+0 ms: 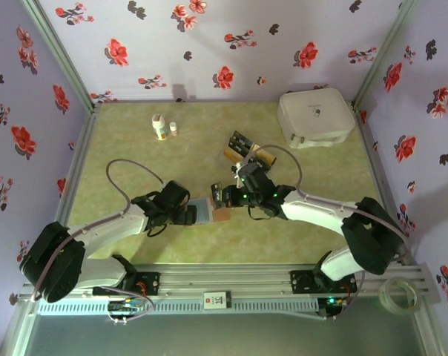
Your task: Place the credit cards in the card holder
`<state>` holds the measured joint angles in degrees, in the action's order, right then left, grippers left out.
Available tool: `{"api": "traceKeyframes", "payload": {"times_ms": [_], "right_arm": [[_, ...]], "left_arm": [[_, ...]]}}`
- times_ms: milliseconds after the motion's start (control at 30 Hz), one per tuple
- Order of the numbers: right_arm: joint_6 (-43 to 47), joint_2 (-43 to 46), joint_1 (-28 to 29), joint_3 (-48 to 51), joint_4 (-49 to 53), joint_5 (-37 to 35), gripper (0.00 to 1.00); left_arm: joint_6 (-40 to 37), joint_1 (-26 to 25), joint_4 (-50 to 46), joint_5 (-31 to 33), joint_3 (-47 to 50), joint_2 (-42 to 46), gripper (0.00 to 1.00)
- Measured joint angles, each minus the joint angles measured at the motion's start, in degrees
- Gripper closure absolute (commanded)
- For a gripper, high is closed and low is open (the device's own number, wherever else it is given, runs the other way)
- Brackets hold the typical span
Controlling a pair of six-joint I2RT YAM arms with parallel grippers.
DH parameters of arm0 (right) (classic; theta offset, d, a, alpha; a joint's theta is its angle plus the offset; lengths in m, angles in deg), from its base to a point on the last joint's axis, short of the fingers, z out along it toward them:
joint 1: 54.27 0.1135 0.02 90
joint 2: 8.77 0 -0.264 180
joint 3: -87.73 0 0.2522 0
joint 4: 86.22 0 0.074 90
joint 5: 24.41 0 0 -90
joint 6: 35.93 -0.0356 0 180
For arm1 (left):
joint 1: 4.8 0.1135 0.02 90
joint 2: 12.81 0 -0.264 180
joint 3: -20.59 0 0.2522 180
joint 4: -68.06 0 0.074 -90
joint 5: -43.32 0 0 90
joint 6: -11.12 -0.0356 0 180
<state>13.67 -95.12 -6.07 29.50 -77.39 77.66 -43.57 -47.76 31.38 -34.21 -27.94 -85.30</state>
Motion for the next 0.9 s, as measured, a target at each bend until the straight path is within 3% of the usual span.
{"api": "traceKeyframes", "payload": {"times_ms": [900], "right_arm": [[-2.3, -3.4, 0.2, 4.3, -7.3, -0.2, 1.00]], "left_arm": [[0.0, -0.3, 2.4, 3.3, 0.0, -4.9, 0.00]]}}
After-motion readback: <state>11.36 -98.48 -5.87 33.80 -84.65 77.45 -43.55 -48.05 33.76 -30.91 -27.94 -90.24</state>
